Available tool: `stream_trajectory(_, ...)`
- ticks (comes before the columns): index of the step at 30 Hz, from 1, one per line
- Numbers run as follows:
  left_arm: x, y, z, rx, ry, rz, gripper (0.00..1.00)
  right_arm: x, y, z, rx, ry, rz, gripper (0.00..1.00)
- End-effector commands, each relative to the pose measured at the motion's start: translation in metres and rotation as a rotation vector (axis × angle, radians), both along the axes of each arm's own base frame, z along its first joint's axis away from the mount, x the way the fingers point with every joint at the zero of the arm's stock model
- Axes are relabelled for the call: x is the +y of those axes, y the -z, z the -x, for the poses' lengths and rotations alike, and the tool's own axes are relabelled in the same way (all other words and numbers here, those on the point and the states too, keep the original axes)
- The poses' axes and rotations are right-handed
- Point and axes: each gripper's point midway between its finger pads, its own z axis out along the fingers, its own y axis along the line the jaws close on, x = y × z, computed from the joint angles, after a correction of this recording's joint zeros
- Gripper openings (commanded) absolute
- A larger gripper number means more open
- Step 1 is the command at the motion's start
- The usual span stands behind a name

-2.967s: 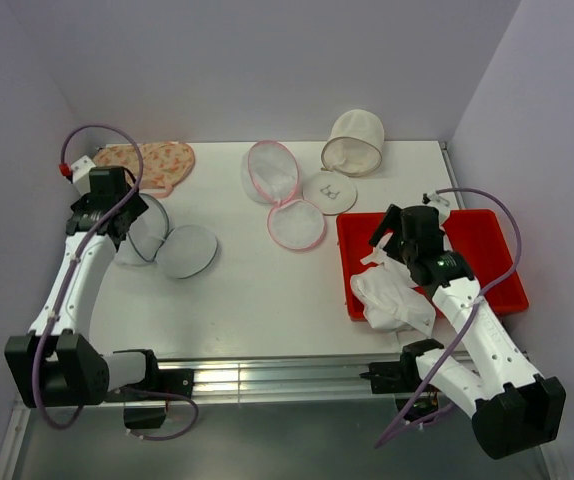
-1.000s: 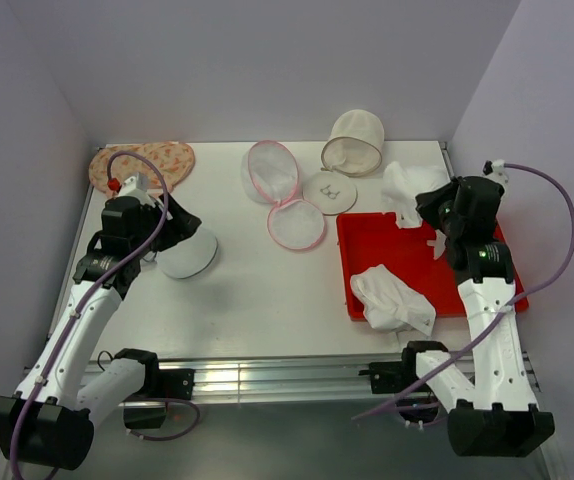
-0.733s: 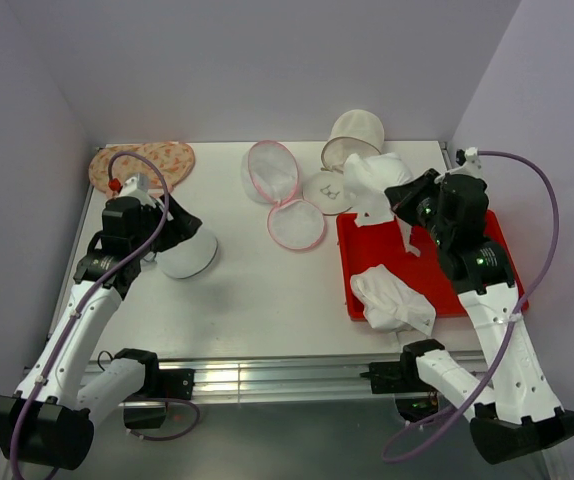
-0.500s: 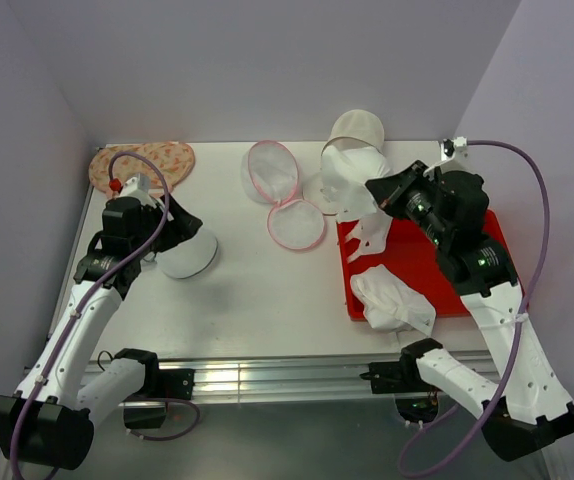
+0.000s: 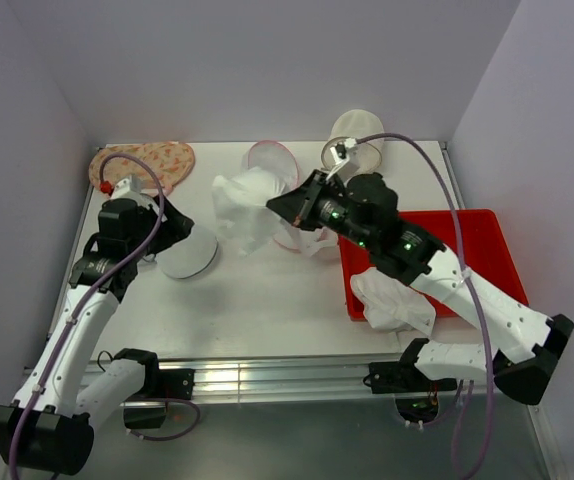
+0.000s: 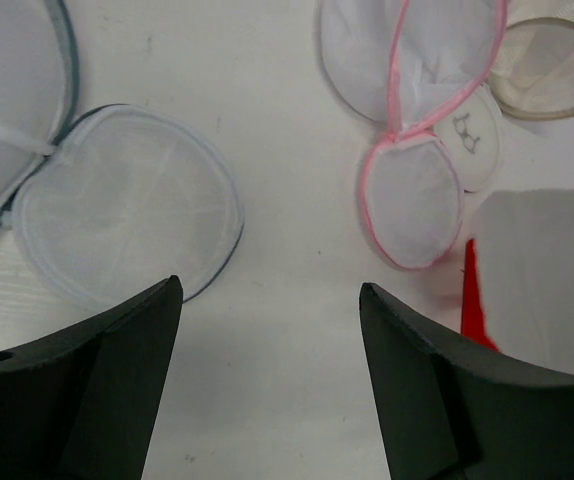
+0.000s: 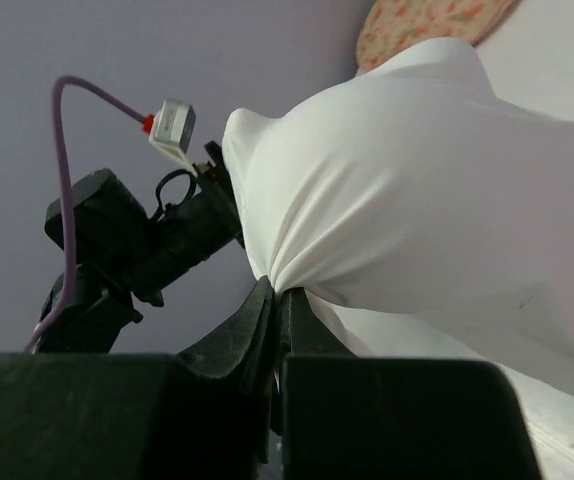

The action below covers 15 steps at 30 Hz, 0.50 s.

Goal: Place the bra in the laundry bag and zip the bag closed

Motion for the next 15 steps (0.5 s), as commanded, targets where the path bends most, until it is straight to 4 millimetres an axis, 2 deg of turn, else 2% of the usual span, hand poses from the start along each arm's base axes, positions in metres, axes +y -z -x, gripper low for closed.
stream_trajectory(1,0.028,-0.046,-0.003,-0.103,-0.119,-0.053,0.79,0.029,-0.051,0.004,-0.068,0.024,-0.198,0.00)
stream_trajectory(3,0.044,-0.055,-0.003,-0.116,-0.169,-0.069,0.79,0.044,-0.043,0.005,-0.030,0.029,-0.235,0.00)
stream_trajectory(4,0.048,-0.064,-0.003,-0.133,-0.178,-0.068,0.80,0.054,-0.048,0.012,-0.032,0.014,-0.267,0.00)
stream_trajectory(6,0.056,-0.069,-0.002,-0.137,-0.187,-0.063,0.80,0.063,-0.032,0.011,0.031,0.026,-0.303,0.00)
stream_trajectory(7,0.056,-0.073,-0.002,-0.144,-0.185,-0.059,0.80,0.066,-0.035,0.012,0.040,0.022,-0.352,0.00)
stream_trajectory(8,0.055,-0.074,-0.002,-0.143,-0.180,-0.054,0.79,0.067,-0.011,0.010,0.081,0.032,-0.349,0.00)
stream_trajectory(10,0.053,-0.071,-0.004,-0.136,-0.176,-0.041,0.78,0.062,-0.004,0.007,0.128,0.068,-0.419,0.00)
stream_trajectory(11,0.050,-0.069,-0.004,-0.132,-0.161,-0.031,0.78,0.058,0.021,0.006,0.163,0.094,-0.403,0.00)
stream_trajectory(13,0.047,-0.064,-0.005,-0.125,-0.146,-0.023,0.77,0.047,0.032,0.005,0.204,0.138,-0.457,0.00)
stream_trajectory(14,0.046,-0.062,-0.005,-0.123,-0.144,-0.020,0.77,0.037,0.052,0.005,0.226,0.173,-0.452,0.00)
stream_trajectory(15,0.046,-0.059,-0.006,-0.117,-0.142,-0.018,0.77,0.031,0.061,0.003,0.247,0.195,-0.468,0.00)
